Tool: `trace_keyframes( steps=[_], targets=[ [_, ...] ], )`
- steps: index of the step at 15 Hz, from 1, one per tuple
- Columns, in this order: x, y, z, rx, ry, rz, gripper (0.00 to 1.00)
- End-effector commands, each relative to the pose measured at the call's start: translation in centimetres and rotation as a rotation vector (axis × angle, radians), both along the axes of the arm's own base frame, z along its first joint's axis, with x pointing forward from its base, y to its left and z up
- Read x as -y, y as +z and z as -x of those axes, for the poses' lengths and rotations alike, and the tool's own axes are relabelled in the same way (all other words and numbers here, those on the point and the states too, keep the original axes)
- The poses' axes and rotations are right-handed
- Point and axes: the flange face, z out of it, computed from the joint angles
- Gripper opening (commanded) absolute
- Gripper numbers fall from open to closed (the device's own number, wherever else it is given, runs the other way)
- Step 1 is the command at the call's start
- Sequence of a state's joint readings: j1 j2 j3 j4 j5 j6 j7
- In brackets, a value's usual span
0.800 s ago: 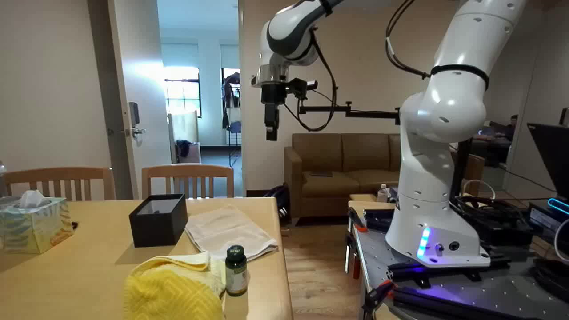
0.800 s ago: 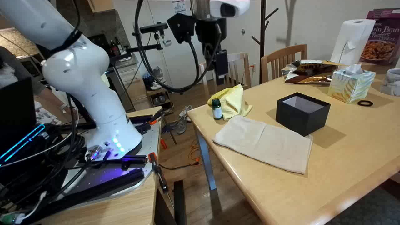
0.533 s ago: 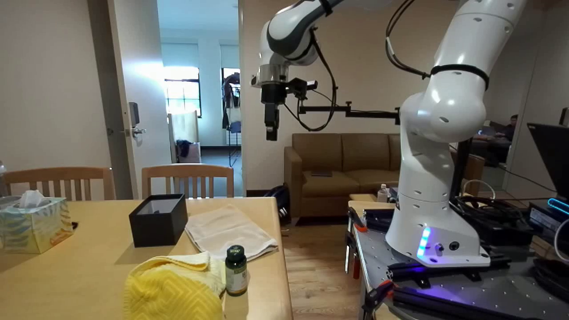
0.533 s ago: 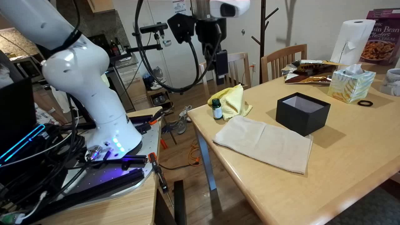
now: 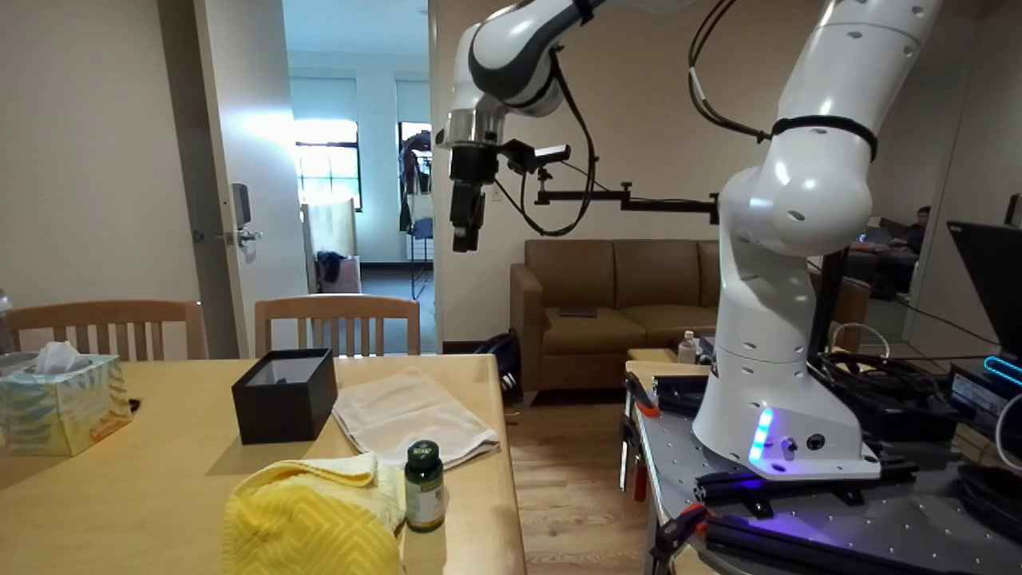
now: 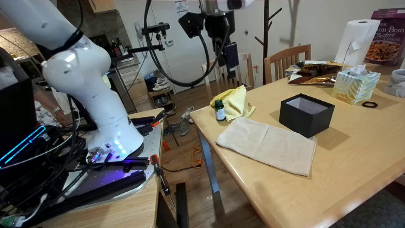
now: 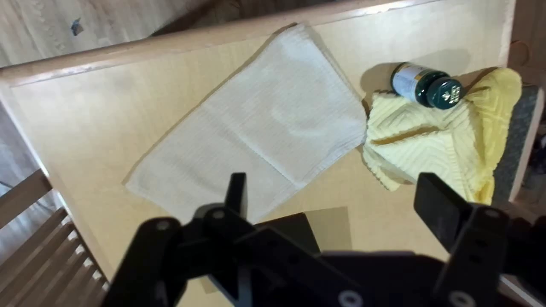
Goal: Pick up the yellow towel and place it in the black box.
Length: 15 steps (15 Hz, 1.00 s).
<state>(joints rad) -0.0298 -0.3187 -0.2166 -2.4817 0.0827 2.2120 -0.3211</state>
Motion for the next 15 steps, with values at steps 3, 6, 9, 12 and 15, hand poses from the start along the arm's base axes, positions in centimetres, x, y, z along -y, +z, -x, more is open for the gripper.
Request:
trace_keyframes(
  steps=[3,6,9,12,15],
  targets=[
    [-5.5,0.4,-2.8,0.004,-0.043,0.295,1.00],
    [-10.7,-0.8,-4.5,-0.048,0.112,0.374,1.00],
    [-14.8,-1.9,-6.1,-0.065,0.296,0.326,1.00],
    [-16.6,-3.3,-7.6,-0.077,0.447,0.272,1.00],
    [-16.6,-4.2,-9.1,-0.067,0.569,0.166,1.00]
  ],
)
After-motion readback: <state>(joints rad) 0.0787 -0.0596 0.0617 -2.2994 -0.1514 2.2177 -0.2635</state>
